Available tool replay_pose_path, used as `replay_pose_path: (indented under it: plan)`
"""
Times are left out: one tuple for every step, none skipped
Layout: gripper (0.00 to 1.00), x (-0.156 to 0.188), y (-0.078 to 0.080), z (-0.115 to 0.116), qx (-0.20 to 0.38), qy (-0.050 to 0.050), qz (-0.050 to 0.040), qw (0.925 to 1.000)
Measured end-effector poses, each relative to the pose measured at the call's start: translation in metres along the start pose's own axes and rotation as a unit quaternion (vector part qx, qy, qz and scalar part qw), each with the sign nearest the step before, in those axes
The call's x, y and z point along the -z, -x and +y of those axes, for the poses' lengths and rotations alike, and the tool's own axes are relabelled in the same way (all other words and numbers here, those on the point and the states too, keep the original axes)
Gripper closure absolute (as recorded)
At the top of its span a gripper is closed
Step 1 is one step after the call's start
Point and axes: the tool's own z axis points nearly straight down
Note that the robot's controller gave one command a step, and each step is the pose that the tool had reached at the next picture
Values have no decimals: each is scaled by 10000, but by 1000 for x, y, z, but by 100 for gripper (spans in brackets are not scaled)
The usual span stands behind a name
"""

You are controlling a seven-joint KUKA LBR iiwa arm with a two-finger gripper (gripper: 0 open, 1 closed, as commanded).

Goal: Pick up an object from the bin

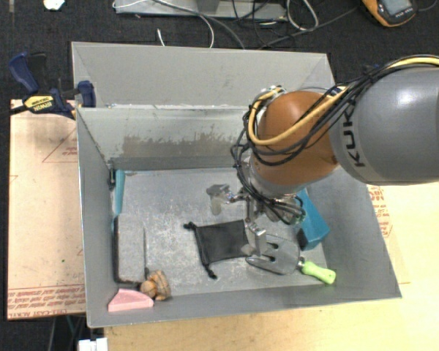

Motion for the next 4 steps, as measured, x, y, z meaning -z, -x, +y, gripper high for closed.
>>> replay_pose_path:
  plan:
    - [0,-35,-19,-19,-990,1,1,9951]
    - [0,-50,-34,-26,-1502,5,-28,9887]
    - [100,-53,-47,19,-2552,15,-1,9669]
    - [100,-53,-47,19,-2553,16,-1,9669]
